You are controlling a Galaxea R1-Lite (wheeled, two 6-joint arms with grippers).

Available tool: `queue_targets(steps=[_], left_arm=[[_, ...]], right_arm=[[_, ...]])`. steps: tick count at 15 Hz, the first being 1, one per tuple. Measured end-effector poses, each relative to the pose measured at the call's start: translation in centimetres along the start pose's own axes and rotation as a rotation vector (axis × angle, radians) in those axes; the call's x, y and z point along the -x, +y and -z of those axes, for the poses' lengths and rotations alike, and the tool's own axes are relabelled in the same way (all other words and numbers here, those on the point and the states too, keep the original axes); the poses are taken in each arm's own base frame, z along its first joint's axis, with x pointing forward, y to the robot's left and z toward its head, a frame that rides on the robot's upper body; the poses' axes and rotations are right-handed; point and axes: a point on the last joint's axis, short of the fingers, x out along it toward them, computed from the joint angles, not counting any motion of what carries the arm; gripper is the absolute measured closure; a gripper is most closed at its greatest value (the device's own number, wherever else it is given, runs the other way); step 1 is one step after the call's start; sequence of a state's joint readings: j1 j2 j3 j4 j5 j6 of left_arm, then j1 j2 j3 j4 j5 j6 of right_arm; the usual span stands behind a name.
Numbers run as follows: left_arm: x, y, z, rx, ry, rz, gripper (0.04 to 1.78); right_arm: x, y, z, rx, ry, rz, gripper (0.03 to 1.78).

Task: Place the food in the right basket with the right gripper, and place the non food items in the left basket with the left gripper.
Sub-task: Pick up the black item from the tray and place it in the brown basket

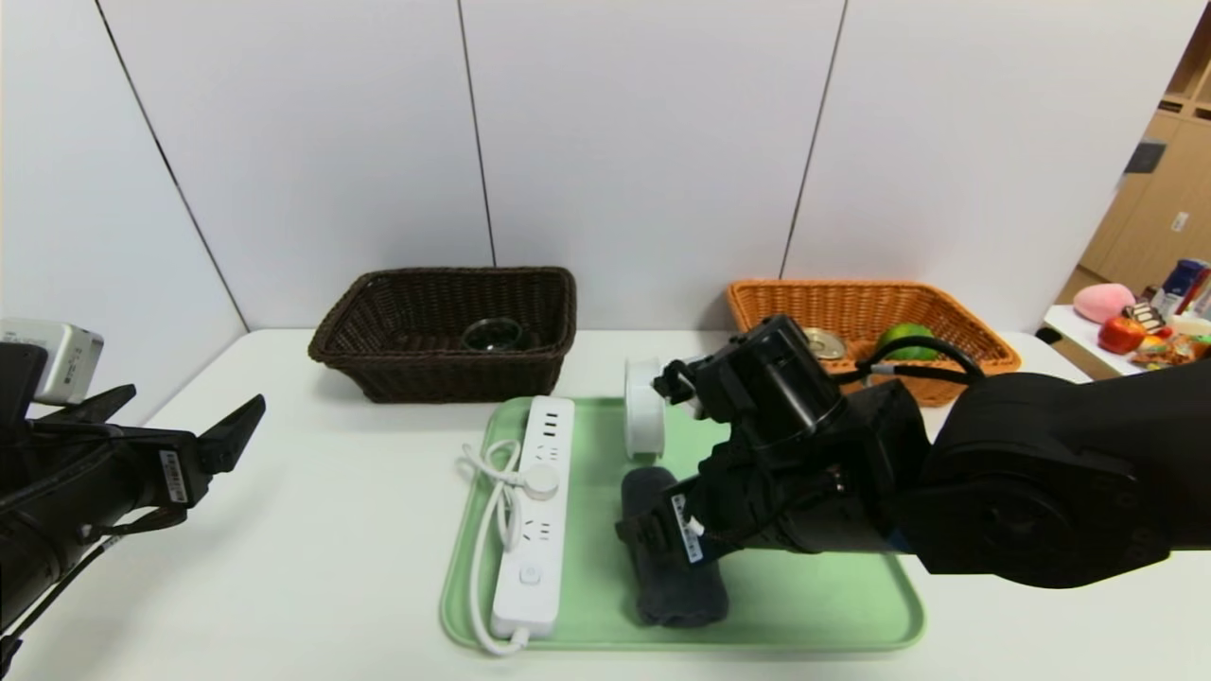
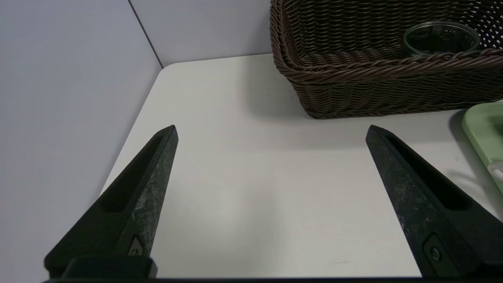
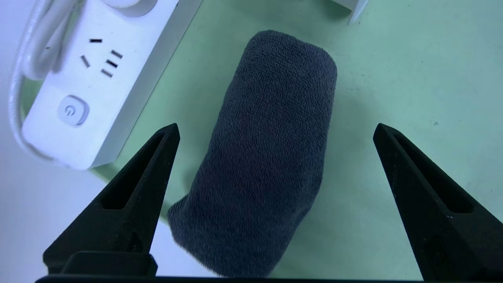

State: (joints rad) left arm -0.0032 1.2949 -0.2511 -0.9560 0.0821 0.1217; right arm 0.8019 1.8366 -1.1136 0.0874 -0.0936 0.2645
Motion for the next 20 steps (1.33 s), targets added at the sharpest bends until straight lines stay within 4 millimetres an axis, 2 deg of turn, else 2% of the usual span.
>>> queue_targets(steps=[4,9,10,13,17,18,20], left_arm=[[0.0,0.0,0.0,0.001,0.0,0.0,0.13],[0.0,0.0,0.1,0.004,0.003,0.0,0.13],[0.0,0.0,0.1,0.004,0.003,0.0,0.13],[0.0,0.0,0.1,0.004,0.002,0.0,0.13],[0.1,0.0,0.0,0.004,0.001,0.001,0.13],[0.1,0.0,0.0,0.003,0.001,0.001,0.13],[0.1,0.0,0.1,0.002,0.001,0.001,0.13]], right_arm=[[-1.9,0.1,1.0,0.012,0.051,0.018,0.11],[-3.2,0.1,1.8,0.024,-0.003,0.028,0.11],[-3.3,0.1,2.0,0.027,0.001,0.029,0.21],[-3.3,0.4,2.1,0.031,0.004,0.025,0.68],[-2.5,0.6,1.9,0.058,-0.013,0.017,1.09],[-1.9,0.7,1.6,0.07,-0.033,0.011,1.51],[-0.2,0.8,0.8,0.105,-0.087,-0.003,1.56]])
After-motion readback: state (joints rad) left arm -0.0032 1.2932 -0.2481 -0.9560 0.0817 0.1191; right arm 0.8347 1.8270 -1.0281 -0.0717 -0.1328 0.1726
